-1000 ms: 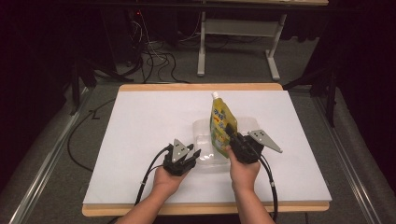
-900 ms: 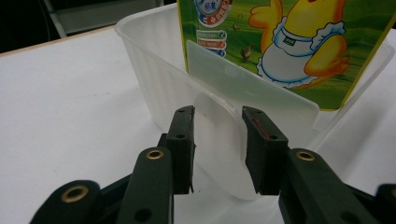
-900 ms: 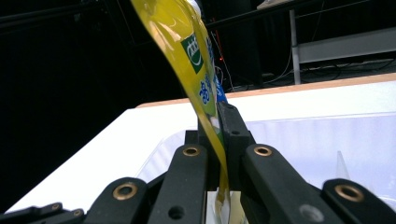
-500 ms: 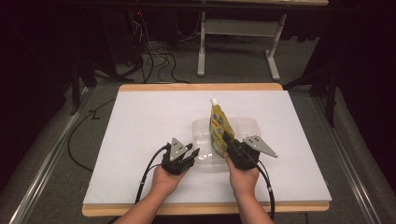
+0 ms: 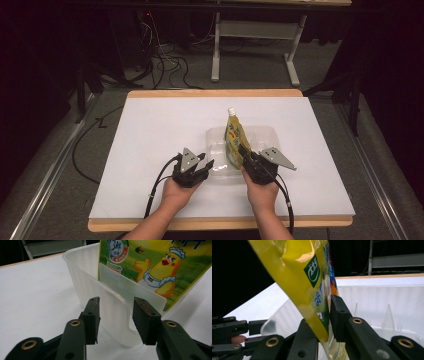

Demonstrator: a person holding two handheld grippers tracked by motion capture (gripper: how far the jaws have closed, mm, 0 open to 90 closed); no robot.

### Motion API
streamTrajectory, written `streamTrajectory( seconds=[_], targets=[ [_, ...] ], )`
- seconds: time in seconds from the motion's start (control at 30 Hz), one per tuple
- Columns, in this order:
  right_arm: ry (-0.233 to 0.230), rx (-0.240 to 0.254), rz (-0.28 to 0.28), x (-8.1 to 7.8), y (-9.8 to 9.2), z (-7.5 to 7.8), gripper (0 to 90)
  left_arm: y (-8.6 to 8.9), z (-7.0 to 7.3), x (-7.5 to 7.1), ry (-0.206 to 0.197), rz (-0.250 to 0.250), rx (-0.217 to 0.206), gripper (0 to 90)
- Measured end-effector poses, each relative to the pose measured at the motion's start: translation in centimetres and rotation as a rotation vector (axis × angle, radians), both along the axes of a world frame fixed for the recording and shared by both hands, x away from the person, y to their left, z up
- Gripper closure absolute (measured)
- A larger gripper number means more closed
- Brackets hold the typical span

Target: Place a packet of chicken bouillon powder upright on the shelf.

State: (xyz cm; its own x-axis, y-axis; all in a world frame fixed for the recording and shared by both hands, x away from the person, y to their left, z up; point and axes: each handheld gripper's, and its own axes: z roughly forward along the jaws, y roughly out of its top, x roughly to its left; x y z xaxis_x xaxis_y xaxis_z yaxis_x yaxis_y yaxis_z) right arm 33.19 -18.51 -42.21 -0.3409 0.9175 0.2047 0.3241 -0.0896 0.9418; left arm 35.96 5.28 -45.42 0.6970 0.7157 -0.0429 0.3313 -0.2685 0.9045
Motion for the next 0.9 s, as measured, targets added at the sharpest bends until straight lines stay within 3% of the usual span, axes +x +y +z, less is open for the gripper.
streamTrajectory(
  seconds=[0.17,0.3,0.63,0.77,0.9],
  targets=[
    [0.007,-0.005,0.031,0.1,-0.1,0.2,74.0,0.0,0.1,-0.2,0.005,-0.015,0.001,51.1],
    [0.028,-0.019,0.067,0.3,0.1,0.4,58.5,0.3,0.2,-0.2,0.011,-0.018,-0.007,47.4],
    [0.013,-0.081,0.146,-0.3,0.0,1.0,25.5,1.8,1.0,-0.7,0.004,-0.034,-0.025,34.7],
    [0.020,-0.099,0.172,-0.8,-0.3,1.2,17.4,2.8,1.3,-0.7,0.016,-0.032,-0.038,30.0],
    [0.021,-0.138,0.172,-1.4,-0.9,1.3,15.2,3.8,1.6,-0.7,0.013,-0.019,-0.039,27.0]
  ],
)
